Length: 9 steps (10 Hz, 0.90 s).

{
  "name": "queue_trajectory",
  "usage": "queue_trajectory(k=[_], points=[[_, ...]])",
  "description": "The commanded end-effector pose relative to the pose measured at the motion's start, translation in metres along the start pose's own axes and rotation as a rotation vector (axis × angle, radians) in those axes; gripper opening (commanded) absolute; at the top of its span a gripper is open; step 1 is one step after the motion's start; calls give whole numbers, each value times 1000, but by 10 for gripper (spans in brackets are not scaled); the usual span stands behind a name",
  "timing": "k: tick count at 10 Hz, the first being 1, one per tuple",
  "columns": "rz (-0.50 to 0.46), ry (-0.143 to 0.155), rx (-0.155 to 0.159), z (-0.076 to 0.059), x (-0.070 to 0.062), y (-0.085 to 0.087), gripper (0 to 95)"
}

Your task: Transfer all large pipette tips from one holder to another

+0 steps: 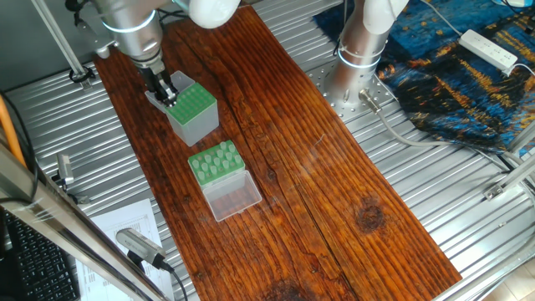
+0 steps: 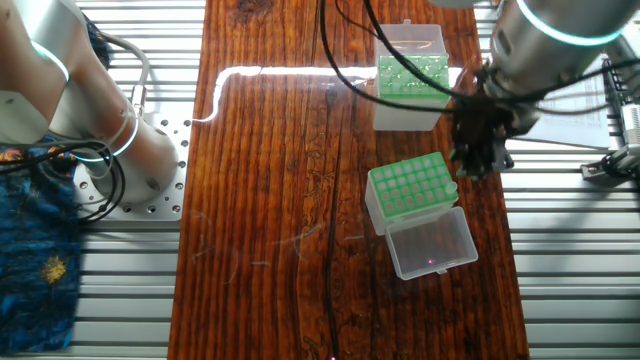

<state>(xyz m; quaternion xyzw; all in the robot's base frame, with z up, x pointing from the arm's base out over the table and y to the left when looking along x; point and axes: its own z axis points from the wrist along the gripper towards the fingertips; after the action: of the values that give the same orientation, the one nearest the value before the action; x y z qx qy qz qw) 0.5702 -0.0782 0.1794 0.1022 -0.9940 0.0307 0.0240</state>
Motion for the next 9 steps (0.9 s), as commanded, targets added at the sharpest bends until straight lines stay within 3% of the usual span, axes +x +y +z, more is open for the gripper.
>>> queue_trajectory(k=[1,9], points=[[-10,-16,-2,5,3,-7,190],[-14,-50,-11,17,12,-12,190]])
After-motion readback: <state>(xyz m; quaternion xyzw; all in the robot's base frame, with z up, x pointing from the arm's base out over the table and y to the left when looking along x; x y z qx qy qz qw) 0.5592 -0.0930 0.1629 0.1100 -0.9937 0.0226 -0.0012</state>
